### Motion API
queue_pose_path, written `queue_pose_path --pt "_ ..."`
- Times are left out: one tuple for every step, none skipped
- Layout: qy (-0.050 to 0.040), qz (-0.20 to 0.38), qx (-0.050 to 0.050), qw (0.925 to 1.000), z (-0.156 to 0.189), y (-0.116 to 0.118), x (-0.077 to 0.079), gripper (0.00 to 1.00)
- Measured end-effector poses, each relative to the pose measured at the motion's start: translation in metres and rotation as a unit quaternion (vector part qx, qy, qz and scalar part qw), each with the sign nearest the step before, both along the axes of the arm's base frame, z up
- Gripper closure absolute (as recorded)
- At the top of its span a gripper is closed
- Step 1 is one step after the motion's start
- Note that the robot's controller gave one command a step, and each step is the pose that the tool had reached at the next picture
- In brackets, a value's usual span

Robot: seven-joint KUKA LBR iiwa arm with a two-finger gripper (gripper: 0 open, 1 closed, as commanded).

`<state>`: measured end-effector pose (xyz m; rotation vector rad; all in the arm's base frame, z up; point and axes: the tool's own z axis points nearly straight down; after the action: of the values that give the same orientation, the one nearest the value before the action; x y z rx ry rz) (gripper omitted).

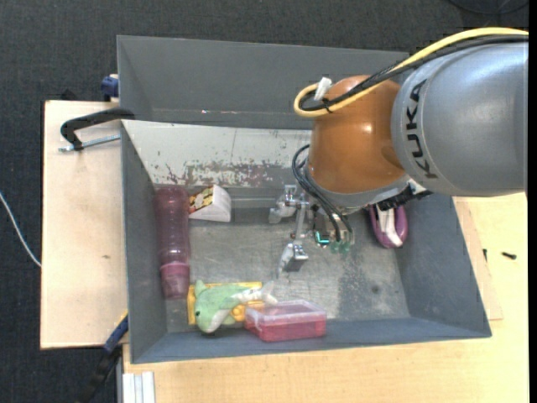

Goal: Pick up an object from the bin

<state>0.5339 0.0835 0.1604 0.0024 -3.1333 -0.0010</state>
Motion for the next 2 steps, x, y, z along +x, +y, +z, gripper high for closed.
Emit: queue_pose_path --pt "-0.0041 -0.001 0.000 1.0000 0.005 0.000 0.002 0.00" --pt "-0.0071 0.026 0.000 0.9996 -0.021 0.023 -0.011 0.00"
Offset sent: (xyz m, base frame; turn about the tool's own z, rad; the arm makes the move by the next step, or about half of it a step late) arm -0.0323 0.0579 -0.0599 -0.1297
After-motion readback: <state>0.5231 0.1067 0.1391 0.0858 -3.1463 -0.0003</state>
